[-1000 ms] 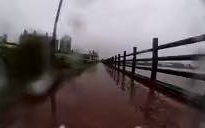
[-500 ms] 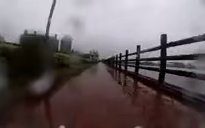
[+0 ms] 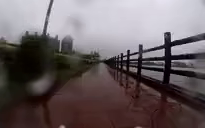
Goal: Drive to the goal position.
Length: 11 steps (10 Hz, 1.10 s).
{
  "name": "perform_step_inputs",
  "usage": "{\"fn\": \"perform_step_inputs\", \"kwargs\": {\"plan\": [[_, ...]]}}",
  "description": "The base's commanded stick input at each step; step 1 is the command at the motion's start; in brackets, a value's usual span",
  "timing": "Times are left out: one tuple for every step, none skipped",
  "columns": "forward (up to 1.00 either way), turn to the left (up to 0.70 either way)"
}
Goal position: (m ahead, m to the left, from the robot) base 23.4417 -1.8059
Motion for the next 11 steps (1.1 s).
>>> {"fn": "perform_step_inputs", "kwargs": {"plan": [[1.00,0.00],[1.00,0.00],[1.00,0.00],[1.00,0.00],[1.00,0.00],[1.00,0.00],[1.00,0.00],[1.00,0.00],[1.00,0.00],[1.00,0.00],[1.00,0.00]]}}
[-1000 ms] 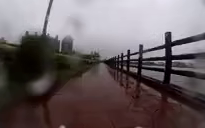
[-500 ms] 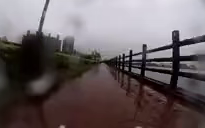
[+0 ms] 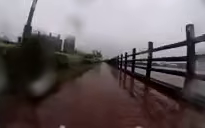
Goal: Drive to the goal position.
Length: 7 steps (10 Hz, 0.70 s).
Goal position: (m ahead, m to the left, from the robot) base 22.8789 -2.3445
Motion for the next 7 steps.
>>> {"fn": "perform_step_inputs", "kwargs": {"plan": [[1.00,0.00],[1.00,0.00],[1.00,0.00],[1.00,0.00],[1.00,0.00],[1.00,0.00],[1.00,0.00]]}}
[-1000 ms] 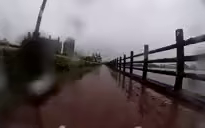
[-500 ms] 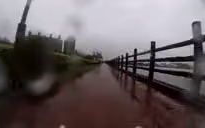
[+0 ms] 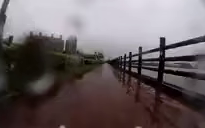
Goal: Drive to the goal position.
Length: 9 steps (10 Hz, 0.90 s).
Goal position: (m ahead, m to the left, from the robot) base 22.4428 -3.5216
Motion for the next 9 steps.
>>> {"fn": "perform_step_inputs", "kwargs": {"plan": [[1.00,0.00],[1.00,-0.18],[1.00,-0.39],[1.00,-0.26],[1.00,-0.13],[1.00,-0.05],[1.00,0.00],[1.00,0.00],[1.00,0.00]]}}
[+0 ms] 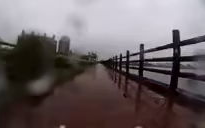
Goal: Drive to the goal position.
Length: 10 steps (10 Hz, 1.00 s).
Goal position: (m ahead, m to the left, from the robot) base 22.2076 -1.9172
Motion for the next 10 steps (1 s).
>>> {"fn": "perform_step_inputs", "kwargs": {"plan": [[1.00,0.00],[1.00,0.00],[1.00,0.00],[1.00,0.00],[1.00,0.00],[1.00,0.00],[1.00,0.00],[1.00,0.00],[1.00,0.00],[1.00,0.00]]}}
